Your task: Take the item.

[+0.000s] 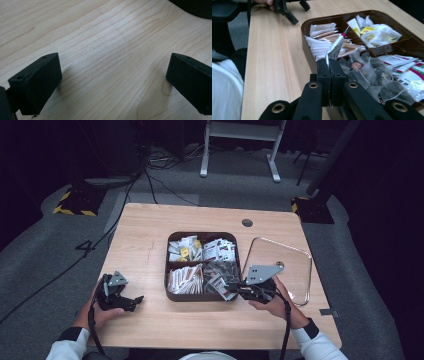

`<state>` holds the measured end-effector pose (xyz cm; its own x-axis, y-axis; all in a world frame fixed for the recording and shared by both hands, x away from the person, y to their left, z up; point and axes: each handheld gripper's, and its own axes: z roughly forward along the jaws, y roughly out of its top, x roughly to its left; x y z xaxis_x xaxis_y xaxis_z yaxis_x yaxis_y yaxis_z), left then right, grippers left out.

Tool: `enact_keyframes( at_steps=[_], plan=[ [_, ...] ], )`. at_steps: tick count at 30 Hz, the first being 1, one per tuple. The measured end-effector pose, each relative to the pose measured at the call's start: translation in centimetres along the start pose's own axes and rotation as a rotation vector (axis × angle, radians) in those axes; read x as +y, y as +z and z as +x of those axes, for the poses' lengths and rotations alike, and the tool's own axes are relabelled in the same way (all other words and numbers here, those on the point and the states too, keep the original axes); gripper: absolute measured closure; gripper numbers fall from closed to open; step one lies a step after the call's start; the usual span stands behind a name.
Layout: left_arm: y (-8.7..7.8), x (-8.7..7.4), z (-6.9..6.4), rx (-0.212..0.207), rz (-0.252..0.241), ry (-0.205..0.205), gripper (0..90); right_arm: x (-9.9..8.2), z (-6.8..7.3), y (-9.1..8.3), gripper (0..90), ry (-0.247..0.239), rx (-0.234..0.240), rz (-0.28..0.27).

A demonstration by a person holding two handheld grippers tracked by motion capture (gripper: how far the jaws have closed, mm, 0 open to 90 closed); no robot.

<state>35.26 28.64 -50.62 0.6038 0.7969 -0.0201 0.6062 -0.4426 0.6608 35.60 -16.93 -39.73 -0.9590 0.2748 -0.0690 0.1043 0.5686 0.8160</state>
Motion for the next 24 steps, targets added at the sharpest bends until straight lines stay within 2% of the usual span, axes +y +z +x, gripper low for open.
enact_keyframes(
  at_steps=[4, 10, 12, 18, 19, 24],
  plan=[
    [0.0, 0.0, 0.0, 0.0, 0.0, 0.0, 0.4, -0.2, 0.9, 0.4, 89.1, -0.013, 0.029, 0.009],
    [0.0, 0.0, 0.0, 0.002, -0.002, -0.001, 0.4, -1.0, 2.6, 1.8, 89.1, -0.05, 0.08, 0.063],
    [0.0, 0.0, 0.0, 0.002, -0.002, -0.001, 0.4, -1.3, 3.0, 2.4, 89.1, -0.049, 0.101, 0.077],
    [0.0, 0.0, 0.0, 0.002, -0.003, -0.003, 0.4, -2.0, 3.6, 3.7, 89.0, -0.059, 0.146, 0.118],
    [0.0, 0.0, 0.0, 0.002, -0.002, -0.001, 0.4, -2.3, 3.9, 4.3, 88.9, -0.056, 0.165, 0.135],
    [0.0, 0.0, 0.0, 0.003, -0.003, 0.001, 0.4, -2.9, 4.2, 5.2, 88.6, -0.054, 0.188, 0.162]
  ],
)
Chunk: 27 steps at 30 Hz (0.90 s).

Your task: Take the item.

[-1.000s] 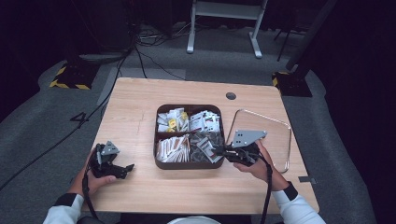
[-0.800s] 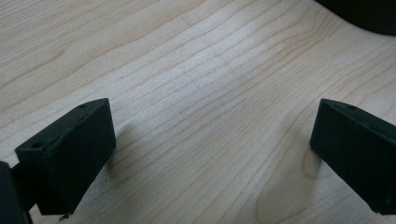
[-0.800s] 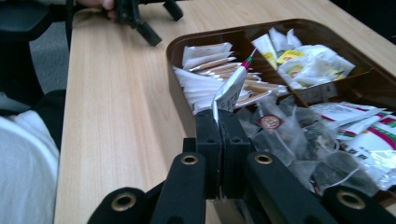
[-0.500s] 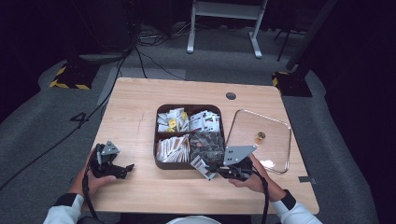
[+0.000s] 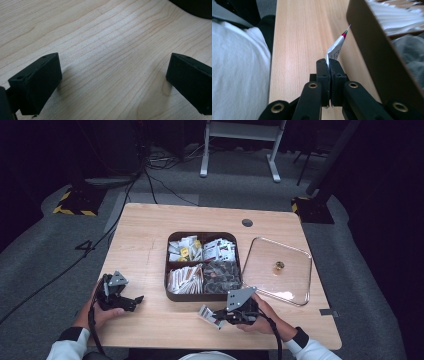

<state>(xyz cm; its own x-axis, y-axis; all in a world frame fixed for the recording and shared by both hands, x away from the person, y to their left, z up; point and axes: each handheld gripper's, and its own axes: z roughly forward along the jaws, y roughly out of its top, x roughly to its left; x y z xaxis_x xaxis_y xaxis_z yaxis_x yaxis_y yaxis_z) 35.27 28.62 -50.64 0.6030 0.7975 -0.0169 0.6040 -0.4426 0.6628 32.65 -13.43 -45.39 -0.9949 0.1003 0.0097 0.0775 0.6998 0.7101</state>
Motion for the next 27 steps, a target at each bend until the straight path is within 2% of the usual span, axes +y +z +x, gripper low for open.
enact_keyframes(
  at_steps=[3, 16, 22, 27],
  plan=[
    [0.0, 0.0, 0.0, 0.0, 0.0, 0.0, 0.4, 0.0, -0.1, 0.4, 87.5, 0.013, 0.014, -0.006],
    [0.0, 0.0, 0.0, -0.001, 0.0, -0.004, 0.4, -0.6, -1.1, 0.4, 70.0, 0.05, -0.045, 0.027],
    [0.0, 0.0, 0.0, 0.0, 0.0, 0.0, 0.4, -0.9, -1.8, -0.2, 62.8, 0.078, -0.074, 0.016],
    [0.0, 0.0, 0.0, -0.001, 0.0, -0.004, 0.4, -1.0, -2.0, -0.7, 55.3, 0.083, -0.089, -0.003]
  ],
)
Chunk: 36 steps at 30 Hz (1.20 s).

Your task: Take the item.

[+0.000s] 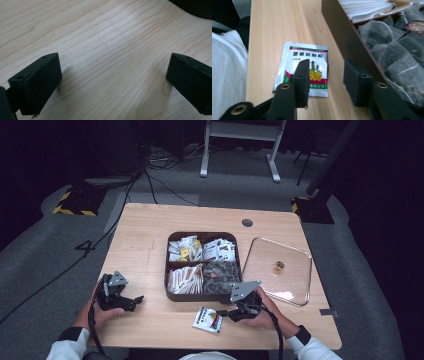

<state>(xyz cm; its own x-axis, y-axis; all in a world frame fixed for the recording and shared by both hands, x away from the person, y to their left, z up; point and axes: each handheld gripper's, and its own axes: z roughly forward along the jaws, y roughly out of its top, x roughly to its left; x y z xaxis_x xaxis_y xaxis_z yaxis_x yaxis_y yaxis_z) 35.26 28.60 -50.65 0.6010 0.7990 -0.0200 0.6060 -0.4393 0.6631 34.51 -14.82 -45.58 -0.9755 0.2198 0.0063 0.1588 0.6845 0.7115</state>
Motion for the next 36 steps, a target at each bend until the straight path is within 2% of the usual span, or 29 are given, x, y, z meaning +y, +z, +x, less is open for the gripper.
enact_keyframes(
  at_steps=[5, 8, 10, 14, 18, 23, 26, 27, 28, 29, 36],
  plan=[
    [0.0, 0.0, 0.0, 0.0, 0.001, 0.002, 0.4, -0.1, -0.4, -0.6, 43.1, 0.007, -0.041, -0.012],
    [0.0, 0.0, 0.0, 0.0, 0.0, 0.0, 0.4, 0.0, -0.7, -1.2, 39.5, 0.011, -0.034, -0.029],
    [0.0, 0.0, 0.0, 0.0, 0.001, 0.001, 0.4, 0.1, -0.6, -1.7, 34.1, 0.01, -0.037, -0.052],
    [0.0, 0.0, 0.0, 0.001, 0.001, 0.001, 0.4, 0.3, -0.6, -2.8, 32.6, -0.01, -0.053, -0.07],
    [0.0, 0.0, 0.0, 0.0, 0.0, -0.001, 0.4, 0.2, -1.2, -4.0, 30.9, 0.005, -0.094, -0.105],
    [0.0, 0.0, 0.0, 0.001, 0.0, 0.003, 0.4, -0.2, -2.4, -5.6, 27.8, 0.035, -0.175, -0.122],
    [0.0, 0.0, 0.0, 0.001, 0.0, 0.003, 0.4, -0.6, -3.1, -6.4, 26.2, 0.047, -0.23, -0.121],
    [0.0, 0.0, 0.0, 0.001, 0.0, 0.003, 0.4, -0.6, -3.1, -6.4, 26.2, 0.047, -0.23, -0.121],
    [0.0, 0.0, 0.0, 0.0, 0.002, 0.003, 0.4, -0.9, -3.5, -6.7, 25.2, 0.052, -0.255, -0.116],
    [0.0, 0.0, 0.0, 0.001, 0.0, 0.003, 0.4, -1.2, -4.1, -7.2, 24.9, 0.067, -0.288, -0.111],
    [0.0, 0.0, 0.0, 0.001, 0.0, 0.003, 0.4, -2.8, -6.8, -8.7, 25.4, 0.151, -0.384, -0.103]
  ],
)
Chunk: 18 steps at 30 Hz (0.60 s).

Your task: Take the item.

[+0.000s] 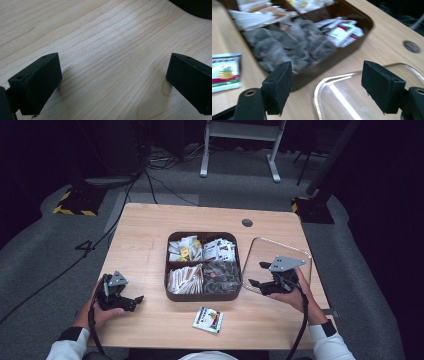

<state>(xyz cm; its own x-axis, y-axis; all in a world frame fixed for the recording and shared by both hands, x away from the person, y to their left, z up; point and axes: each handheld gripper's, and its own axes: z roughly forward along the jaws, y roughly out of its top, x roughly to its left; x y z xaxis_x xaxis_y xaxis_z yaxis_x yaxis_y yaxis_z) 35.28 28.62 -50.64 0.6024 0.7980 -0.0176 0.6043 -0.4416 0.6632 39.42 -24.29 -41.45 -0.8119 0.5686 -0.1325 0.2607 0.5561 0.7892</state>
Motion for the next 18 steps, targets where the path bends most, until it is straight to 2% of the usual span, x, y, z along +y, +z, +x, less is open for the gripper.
enact_keyframes(
  at_steps=[3, 7, 11, 18],
  plan=[
    [0.0, 0.0, 0.0, 0.0, 0.0, 0.0, 0.4, -0.4, -1.3, -0.1, 25.5, 0.032, -0.032, 0.011],
    [0.0, 0.0, 0.0, -0.004, 0.0, -0.004, 0.3, -0.9, -2.7, 0.0, 25.5, 0.052, -0.084, 0.038],
    [0.0, 0.0, 0.0, -0.004, 0.0, -0.006, 0.3, -1.6, -3.9, 0.1, 25.9, 0.083, -0.1, 0.055],
    [0.0, 0.0, 0.0, -0.004, 0.0, -0.006, 0.3, -3.0, -6.4, 0.3, 27.4, 0.144, -0.163, 0.086]
  ],
)
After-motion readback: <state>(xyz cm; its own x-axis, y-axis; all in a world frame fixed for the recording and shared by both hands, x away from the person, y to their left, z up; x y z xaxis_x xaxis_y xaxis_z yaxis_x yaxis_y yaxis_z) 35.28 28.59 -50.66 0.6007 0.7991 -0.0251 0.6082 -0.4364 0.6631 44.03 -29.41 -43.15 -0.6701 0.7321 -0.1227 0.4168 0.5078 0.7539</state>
